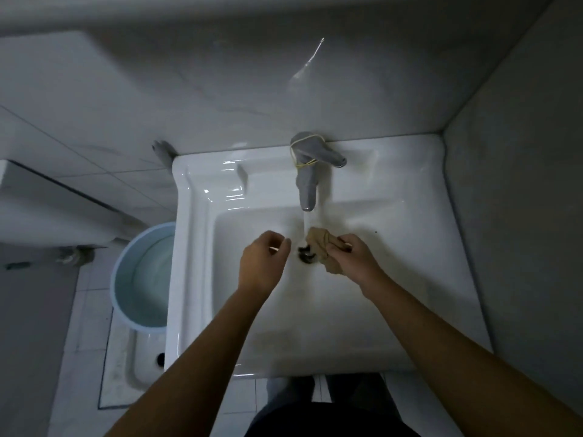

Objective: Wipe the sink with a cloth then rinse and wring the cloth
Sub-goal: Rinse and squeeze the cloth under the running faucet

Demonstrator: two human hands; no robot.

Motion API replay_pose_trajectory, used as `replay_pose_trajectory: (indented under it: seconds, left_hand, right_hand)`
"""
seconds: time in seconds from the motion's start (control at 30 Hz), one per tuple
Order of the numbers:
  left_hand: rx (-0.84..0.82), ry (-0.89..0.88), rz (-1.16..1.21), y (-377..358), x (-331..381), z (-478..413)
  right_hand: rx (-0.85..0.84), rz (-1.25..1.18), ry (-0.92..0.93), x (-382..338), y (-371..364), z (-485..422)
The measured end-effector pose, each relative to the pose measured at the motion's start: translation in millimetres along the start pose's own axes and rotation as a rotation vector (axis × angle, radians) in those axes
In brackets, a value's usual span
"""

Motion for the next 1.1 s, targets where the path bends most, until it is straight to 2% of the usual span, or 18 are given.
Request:
replay_pose_trajectory:
  seconds: [0.17,0.23,0.3,0.37,0.5,0.6,0.77,0.87,1.0,1.1]
  left_hand:
    - [-0.229,0.194,0.339,-47.7,-32.6,-16.8]
    - [-0.260,0.227,0.475,-59.4,-29.4,-22.6]
    - [-0.236,0.243,0.543,-62.9,-25.2,-29.2]
    - [-0.205,0.232,0.533,-62.0,-21.2,-34.5]
    - [-0.160,0.192,0.474,-55.2,-17.2,-38.3]
    - [-0.175,0.184,0.435,-54.9,-15.9,-40.6]
    - [-0.297,0.098,0.344,-64.2,-8.9,-44.0]
    - [-0.219,0.051,0.269,-56.1,-11.5,-48.4]
    - [-0.132,0.100,0.270,-48.4,-18.7,-49.9]
    - [-0.086,0.079,0.127,-40.1,-19.7,-48.9]
  right_hand:
    - [-0.117,-0.343,-0.172,16.0,-39.4,-30.8]
    - [-0.116,-0.345,-0.194,17.1,-47.3,-39.8]
    - [-0.032,-0.228,-0.238,16.0,-42.0,-43.4]
    - [0.053,-0.046,-0.201,8.3,-29.8,-47.0]
    - [0.071,0.169,0.009,-22.4,-25.9,-45.3]
    - [0.090,0.150,0.048,-30.5,-24.6,-44.7]
    - [0.128,0.083,0.089,-29.1,-15.8,-42.5]
    - [0.181,0.090,0.105,-29.2,-7.5,-40.8]
    - [0.201,0.135,0.180,-34.1,-4.0,-36.3]
    - [0.173,0.134,0.180,-32.0,-5.6,-35.8]
Point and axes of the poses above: each hand's wrist, its own z-axis away from the middle knuckle, its own y-axis out of the back of the hand, x = y × z, the point moved 10 cm from there along -z, towards the middle knuckle, and after that the axes turned 7 degrees about -x, right-handed, at the moved point
